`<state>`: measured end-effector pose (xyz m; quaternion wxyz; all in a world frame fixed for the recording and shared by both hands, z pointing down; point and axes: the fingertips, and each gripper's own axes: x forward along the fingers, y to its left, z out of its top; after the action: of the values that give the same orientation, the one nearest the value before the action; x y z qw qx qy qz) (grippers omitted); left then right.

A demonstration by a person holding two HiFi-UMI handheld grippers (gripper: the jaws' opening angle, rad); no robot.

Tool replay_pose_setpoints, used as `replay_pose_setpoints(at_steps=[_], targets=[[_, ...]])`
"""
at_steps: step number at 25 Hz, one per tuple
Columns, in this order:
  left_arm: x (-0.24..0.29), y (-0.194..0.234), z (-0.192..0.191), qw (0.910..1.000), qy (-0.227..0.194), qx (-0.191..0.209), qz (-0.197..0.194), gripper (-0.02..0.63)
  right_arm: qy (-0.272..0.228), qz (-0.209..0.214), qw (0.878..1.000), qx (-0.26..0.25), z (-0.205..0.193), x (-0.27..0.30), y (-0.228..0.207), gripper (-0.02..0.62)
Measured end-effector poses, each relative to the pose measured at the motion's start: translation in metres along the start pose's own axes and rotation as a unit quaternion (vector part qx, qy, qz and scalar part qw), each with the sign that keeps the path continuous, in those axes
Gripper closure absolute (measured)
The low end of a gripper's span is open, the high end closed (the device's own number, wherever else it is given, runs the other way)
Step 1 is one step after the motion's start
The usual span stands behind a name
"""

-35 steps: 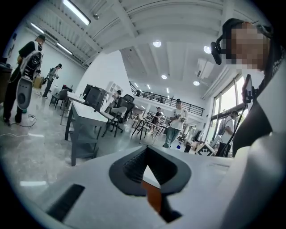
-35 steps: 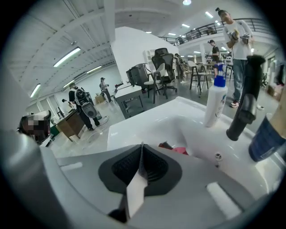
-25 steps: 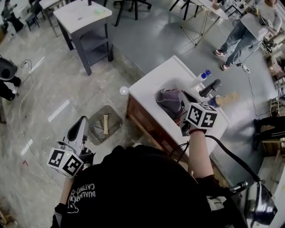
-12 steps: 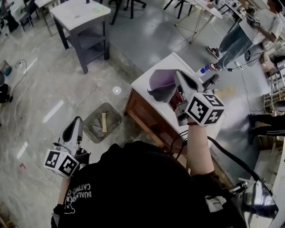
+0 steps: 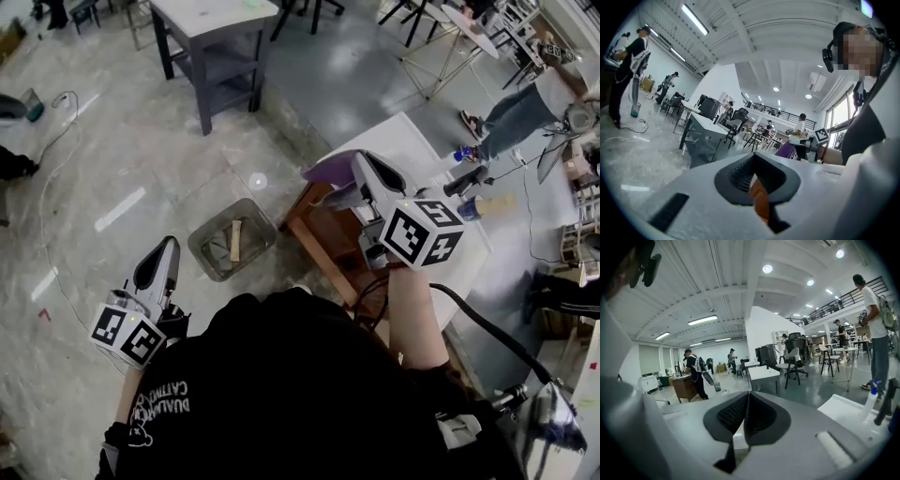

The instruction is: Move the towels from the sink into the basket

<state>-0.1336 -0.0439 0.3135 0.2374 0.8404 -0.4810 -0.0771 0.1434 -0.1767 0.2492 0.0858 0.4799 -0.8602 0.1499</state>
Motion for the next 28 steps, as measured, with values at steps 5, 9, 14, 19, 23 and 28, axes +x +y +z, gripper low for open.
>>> replay_pose_setpoints(at_steps=[5, 9, 14, 19, 23, 28], targets=[[-0.042, 0.024, -0.012, 0.9994, 0.004, 0.005, 0.033, 0.601, 0.055, 0.04, 0.998, -0.01, -0.044, 0.027, 0.047, 0.578], [-0.072, 0.039, -0.029, 0.9977, 0.006, -0.024, 0.063, 0.6, 0.1, 0.072, 0.992, -0.022, -0.076, 0.056, 0.079, 0.578], [-0.101, 0.059, -0.055, 0.9924, 0.005, -0.063, 0.105, 0.601, 0.174, 0.093, 0.98, -0.028, -0.134, 0.101, 0.104, 0.578], [-0.107, 0.078, -0.073, 0.9891, -0.002, -0.081, 0.123, 0.601, 0.235, 0.125, 0.964, -0.032, -0.19, 0.142, 0.124, 0.578], [-0.103, 0.106, -0.092, 0.9835, 0.003, -0.09, 0.157, 0.601, 0.273, 0.14, 0.951, -0.028, -0.239, 0.174, 0.122, 0.578], [-0.092, 0.134, -0.119, 0.9742, 0.014, -0.109, 0.197, 0.6, 0.337, 0.166, 0.927, -0.012, -0.301, 0.213, 0.126, 0.578]])
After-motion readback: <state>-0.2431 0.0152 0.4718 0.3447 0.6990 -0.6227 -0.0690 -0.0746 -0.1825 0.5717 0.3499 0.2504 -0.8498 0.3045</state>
